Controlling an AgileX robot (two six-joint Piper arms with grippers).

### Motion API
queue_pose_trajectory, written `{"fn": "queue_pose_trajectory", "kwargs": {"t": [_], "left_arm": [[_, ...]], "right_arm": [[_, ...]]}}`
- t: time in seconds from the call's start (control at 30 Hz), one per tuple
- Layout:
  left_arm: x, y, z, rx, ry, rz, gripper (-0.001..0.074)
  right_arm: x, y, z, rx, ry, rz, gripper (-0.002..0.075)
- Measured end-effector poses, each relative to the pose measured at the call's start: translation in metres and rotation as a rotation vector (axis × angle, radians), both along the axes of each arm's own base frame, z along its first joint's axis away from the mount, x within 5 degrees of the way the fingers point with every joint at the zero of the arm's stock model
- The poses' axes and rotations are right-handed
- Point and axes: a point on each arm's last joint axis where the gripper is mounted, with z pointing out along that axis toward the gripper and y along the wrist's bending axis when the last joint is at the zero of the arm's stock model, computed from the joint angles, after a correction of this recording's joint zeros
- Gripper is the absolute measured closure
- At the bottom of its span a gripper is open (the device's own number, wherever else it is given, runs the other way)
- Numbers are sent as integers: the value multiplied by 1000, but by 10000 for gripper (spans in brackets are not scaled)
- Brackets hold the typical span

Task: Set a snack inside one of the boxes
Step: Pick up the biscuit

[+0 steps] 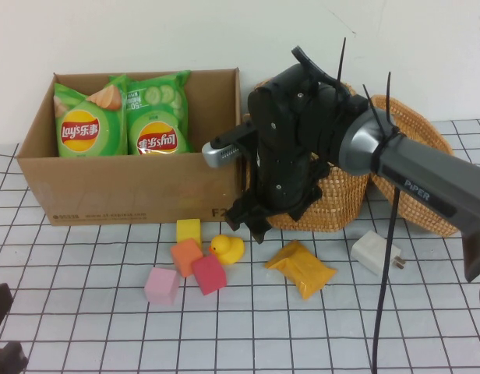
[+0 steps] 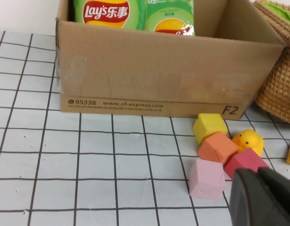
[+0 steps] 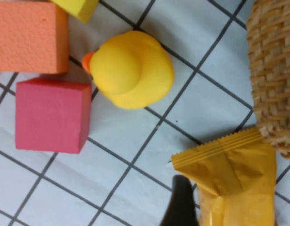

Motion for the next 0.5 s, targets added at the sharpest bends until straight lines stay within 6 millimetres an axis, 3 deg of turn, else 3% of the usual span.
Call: {"fn": "queue_pose_trajectory", "kwargs": {"t": [0.13,0.5], "left_arm": [[0,0,0,0,0,0,736],[0,-1,0,1,4,-7,736]], "right_arm": [[-1,1,-1,-1,2,0,206],[0,4,-29,-29,64,7,205]]}}
